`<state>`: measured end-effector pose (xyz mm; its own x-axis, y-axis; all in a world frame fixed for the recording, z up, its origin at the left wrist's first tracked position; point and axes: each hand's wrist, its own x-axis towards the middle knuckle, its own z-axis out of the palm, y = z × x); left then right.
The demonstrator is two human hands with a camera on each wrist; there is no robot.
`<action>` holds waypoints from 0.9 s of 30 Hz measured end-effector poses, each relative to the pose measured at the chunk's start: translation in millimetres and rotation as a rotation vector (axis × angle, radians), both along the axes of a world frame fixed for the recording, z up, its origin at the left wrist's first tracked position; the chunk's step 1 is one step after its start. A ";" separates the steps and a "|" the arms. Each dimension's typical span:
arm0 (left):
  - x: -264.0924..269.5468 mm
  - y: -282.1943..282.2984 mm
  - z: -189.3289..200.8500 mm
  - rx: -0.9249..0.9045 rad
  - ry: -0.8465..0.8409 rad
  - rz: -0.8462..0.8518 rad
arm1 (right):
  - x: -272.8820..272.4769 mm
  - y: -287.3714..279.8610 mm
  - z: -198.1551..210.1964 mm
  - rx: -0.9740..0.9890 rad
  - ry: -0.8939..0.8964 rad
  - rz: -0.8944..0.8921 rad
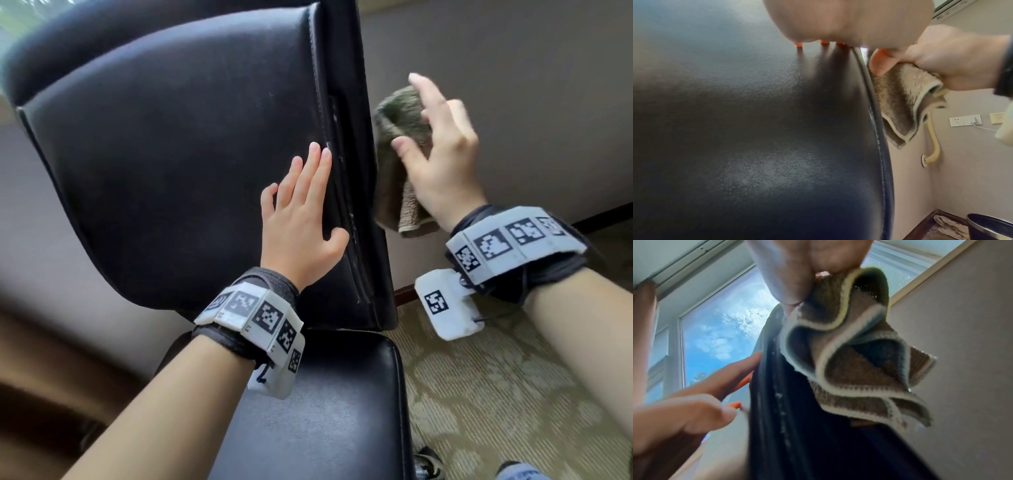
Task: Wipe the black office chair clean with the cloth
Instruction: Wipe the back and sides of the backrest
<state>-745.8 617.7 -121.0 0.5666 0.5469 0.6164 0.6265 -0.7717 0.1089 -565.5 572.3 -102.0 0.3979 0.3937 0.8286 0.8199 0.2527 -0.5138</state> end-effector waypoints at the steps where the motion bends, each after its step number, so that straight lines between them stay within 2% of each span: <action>1: 0.2 -0.5 0.0 0.001 -0.004 -0.001 | -7.4 4.6 3.0 0.015 -0.006 0.037; 6: -1.1 -0.1 1.4 0.005 -0.004 -0.006 | -28.3 25.6 9.6 0.068 -0.021 0.102; 9: -1.0 1.0 1.3 0.003 -0.012 -0.013 | -26.4 28.8 7.9 -0.032 0.033 0.116; 12: -0.2 0.5 0.8 -0.004 -0.025 -0.015 | -22.9 28.5 8.8 -0.109 0.069 0.206; 15: 0.1 -0.1 0.3 -0.009 -0.038 -0.020 | -22.2 27.7 10.1 -0.127 0.020 0.226; 19: 1.7 -0.6 -0.4 -0.019 -0.056 -0.021 | -27.2 32.6 9.3 -0.009 -0.074 0.114; 23: 1.6 -0.1 0.0 -0.029 -0.062 -0.021 | -27.9 39.3 7.2 0.076 -0.031 0.133; 27: 1.1 -2.3 1.4 -0.039 -0.056 -0.022 | -27.4 31.1 -4.7 0.089 -0.085 0.160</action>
<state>-744.6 615.4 -119.5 0.5437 0.5588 0.6262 0.6016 -0.7797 0.1735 -592.8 603.4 -106.8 0.2632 0.3702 0.8909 0.8052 0.4243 -0.4142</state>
